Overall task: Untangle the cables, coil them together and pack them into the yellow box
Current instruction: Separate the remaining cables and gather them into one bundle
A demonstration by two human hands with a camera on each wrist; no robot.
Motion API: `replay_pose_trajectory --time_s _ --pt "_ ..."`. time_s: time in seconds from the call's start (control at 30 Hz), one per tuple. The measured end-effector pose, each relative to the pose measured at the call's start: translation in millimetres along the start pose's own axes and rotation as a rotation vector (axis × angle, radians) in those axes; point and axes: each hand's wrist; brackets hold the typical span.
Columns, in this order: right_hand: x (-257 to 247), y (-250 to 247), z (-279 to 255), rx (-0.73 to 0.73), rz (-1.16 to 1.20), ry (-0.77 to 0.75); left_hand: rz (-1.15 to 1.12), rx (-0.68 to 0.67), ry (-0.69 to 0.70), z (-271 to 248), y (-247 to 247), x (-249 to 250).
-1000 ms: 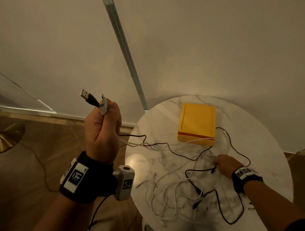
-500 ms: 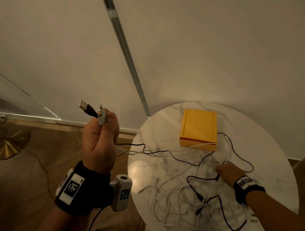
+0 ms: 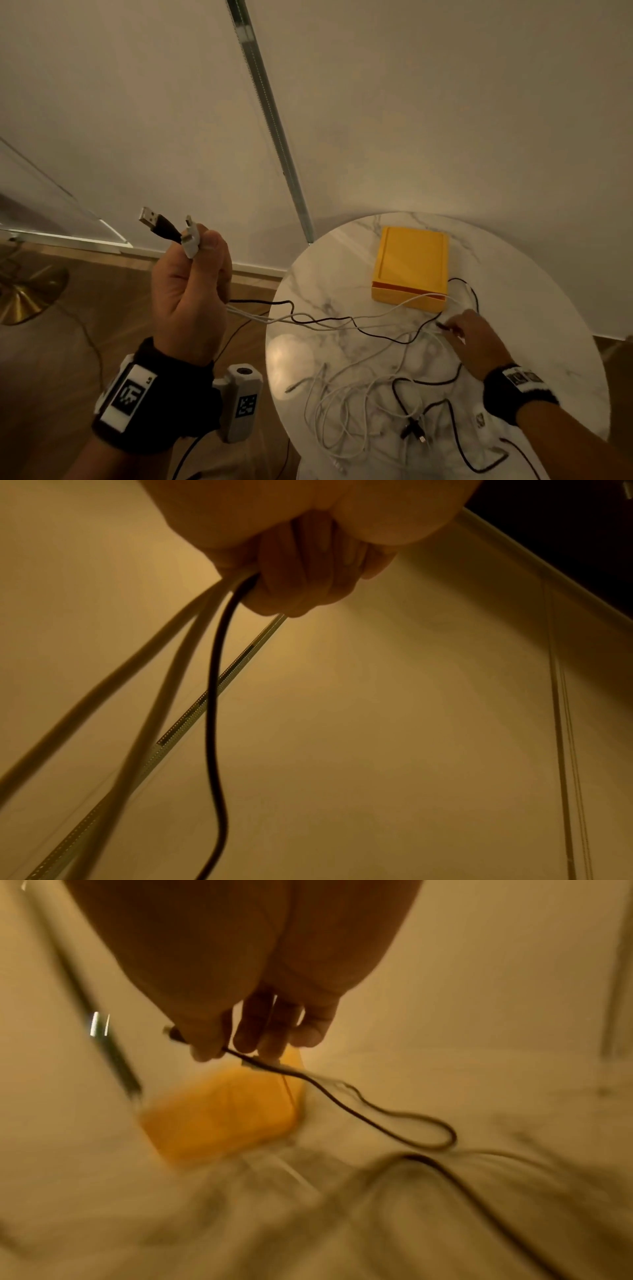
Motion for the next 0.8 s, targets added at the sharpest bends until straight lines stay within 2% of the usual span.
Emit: replay_pose_trajectory --time_s 0.03,0.1,0.17,0.27,0.33,0.4,0.47,0.57,0.67,0.73,0.8 --pt "-12.6 -19.2 -5.4 0.114 0.138 0.004 -0.015 0.006 0.000 1.5 -0.3 1.7" --pt "-45.0 -68.3 -16.6 0.205 0.342 -0.011 -0.052 0.032 -0.014 6.2 2.2 5.2" --pt "-81.4 -124.8 -26.5 0.281 0.472 -0.104 -0.093 0.042 -0.023 12.3 7.4 7.6" --pt "-134.4 -212.6 -38.5 0.397 0.817 -0.246 -0.123 0.025 0.007 22.1 20.5 12.8" --pt "-166.6 -263.3 -44.2 0.423 0.893 -0.341 -0.118 0.018 0.037 28.1 30.7 17.9" --pt "-196.1 -299.9 -54.5 0.403 0.832 -0.403 -0.122 0.007 0.065 32.8 42.0 23.5" --pt "-226.4 -317.5 -62.9 0.386 0.794 -0.487 -0.154 -0.033 0.093 38.3 54.7 29.5" --pt "-270.2 -313.1 -70.2 0.318 0.705 -0.598 -0.187 -0.160 0.116 41.0 78.5 44.5" --pt "-294.1 -298.1 -67.4 0.317 0.590 -0.602 -0.277 -0.296 0.145 34.4 104.6 64.5" --pt "-301.8 -290.1 -66.0 0.321 0.553 -0.584 -0.389 -0.379 0.102 29.3 115.8 71.2" --pt "-305.4 -284.5 -64.7 0.328 0.534 -0.550 -0.480 -0.417 -0.020 28.6 119.0 70.1"
Point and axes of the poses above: each hand's wrist, its own z-axis towards the middle knuckle, its own y-axis out of the palm, x = y × z, and after that the axes turned 7 degrees about y, right-handed
